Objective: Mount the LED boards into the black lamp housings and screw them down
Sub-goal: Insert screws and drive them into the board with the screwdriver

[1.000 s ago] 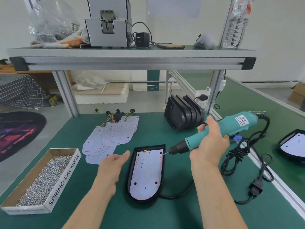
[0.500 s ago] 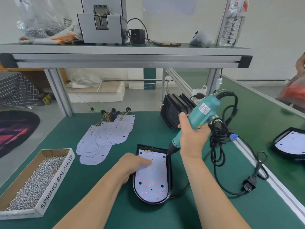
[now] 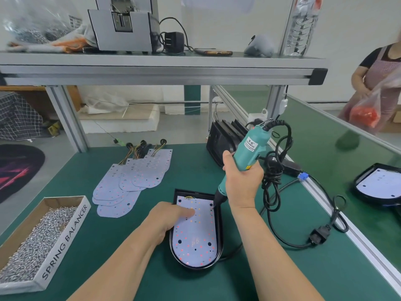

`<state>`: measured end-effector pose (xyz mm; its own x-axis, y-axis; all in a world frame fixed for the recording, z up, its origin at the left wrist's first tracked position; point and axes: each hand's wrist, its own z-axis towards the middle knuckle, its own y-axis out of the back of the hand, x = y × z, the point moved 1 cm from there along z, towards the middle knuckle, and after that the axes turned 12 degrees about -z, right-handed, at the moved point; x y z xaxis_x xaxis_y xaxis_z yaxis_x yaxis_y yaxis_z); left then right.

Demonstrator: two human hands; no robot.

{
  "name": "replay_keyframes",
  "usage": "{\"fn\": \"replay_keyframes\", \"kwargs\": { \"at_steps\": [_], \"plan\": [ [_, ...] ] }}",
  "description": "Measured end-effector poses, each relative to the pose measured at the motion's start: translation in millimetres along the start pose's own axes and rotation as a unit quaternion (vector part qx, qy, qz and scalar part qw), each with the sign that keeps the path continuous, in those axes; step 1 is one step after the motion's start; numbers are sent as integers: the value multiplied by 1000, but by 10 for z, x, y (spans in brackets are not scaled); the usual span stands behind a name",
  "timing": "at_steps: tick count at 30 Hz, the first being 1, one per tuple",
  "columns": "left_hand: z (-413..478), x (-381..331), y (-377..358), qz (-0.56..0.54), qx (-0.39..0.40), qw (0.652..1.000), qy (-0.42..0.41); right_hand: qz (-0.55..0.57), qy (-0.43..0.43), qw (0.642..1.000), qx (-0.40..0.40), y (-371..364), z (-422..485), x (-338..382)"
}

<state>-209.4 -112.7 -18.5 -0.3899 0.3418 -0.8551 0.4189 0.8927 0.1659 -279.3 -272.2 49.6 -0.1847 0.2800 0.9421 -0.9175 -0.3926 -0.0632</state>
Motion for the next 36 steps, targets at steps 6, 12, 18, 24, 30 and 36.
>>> {"fn": "replay_keyframes", "kwargs": {
  "at_steps": [6,12,18,24,30,36],
  "plan": [
    [3,3,1,3,0,1000,-5,-4,8,1000,8,-38,7,-15],
    [19,22,3,13,0,1000,-2,-14,41,998,34,-89,-19,10],
    [19,19,1,4,4,1000,-6,26,13,998,49,-101,15,-62],
    [4,8,-12,13,-9,1000,-6,58,-32,998,17,-31,22,-107],
    [0,-6,-13,14,-10,1000,8,72,-27,997,14,109,-3,-81],
    [-49,-35,4,21,-17,1000,12,84,43,995,11,297,-100,231]
  ]
}}
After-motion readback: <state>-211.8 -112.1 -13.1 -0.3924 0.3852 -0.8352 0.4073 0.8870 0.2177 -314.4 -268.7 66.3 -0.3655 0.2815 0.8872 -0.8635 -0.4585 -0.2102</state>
